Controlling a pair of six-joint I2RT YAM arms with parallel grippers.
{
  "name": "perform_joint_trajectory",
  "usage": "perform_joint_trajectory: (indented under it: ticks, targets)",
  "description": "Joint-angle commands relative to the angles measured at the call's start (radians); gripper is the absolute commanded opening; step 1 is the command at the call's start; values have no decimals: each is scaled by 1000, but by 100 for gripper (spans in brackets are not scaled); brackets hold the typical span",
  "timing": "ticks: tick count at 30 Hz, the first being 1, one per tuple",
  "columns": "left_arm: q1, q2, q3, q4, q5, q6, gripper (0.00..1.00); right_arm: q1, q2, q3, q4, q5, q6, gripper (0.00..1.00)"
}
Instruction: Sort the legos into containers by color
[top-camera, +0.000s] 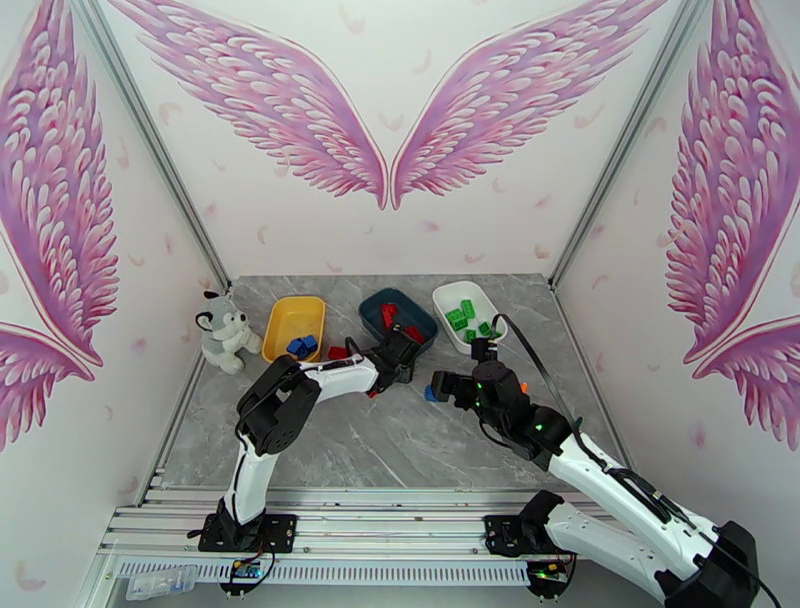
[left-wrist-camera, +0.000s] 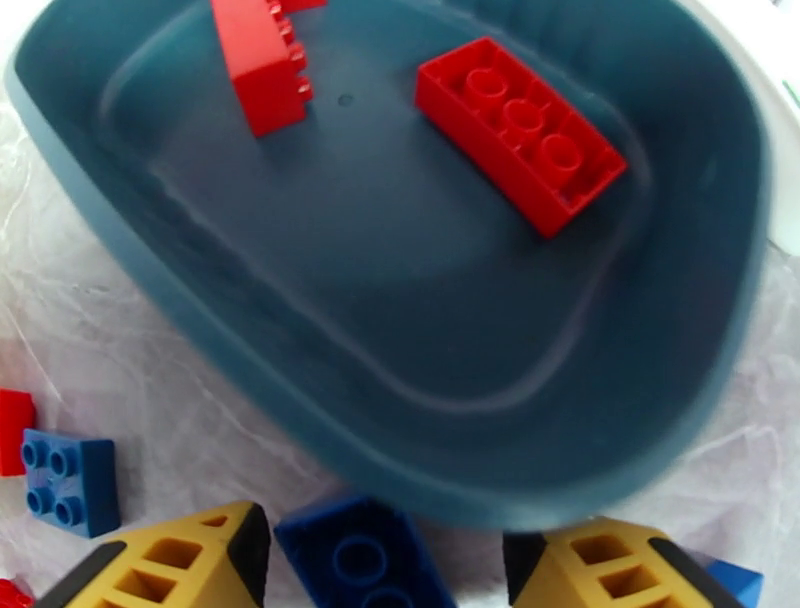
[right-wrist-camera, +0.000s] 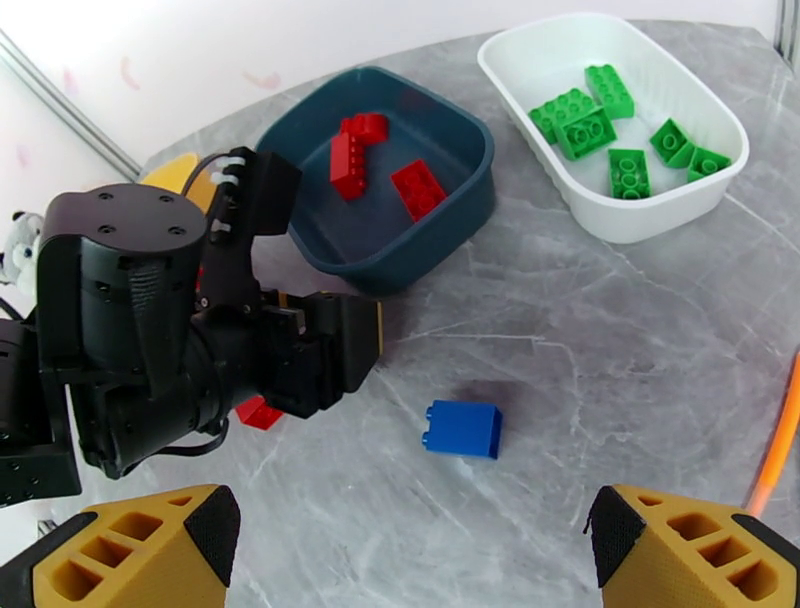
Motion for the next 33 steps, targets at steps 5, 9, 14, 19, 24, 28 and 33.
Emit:
perform_joint_trajectory:
  ticks: [5,9,14,19,24,28,33]
  targets:
    - [4,26,7,-25,-35,-11,56,-13,-16,-19,14,-25,23,99]
    - [-1,-3,-25,-9,-39,-13,41,-15,-16,-19,13,-25,21,99]
    - [-20,-121,-103,1,-61,-11,33,-16,-14,-22,21,-35,21,99]
    - [-18,-302,-229,2,-91,2,32,-15,2,-28,82,-157,-13,99]
    - [57,-456,-287,-51,-117,39,34,-3,95,0,130,-285,-39,99]
    - [207,-528,-319,-61,-74,73,34,8,181,24,134,-324,-40,97]
    - [424,-519,-296,-60,22,105,35,30,238,47,134,-330,-49,96]
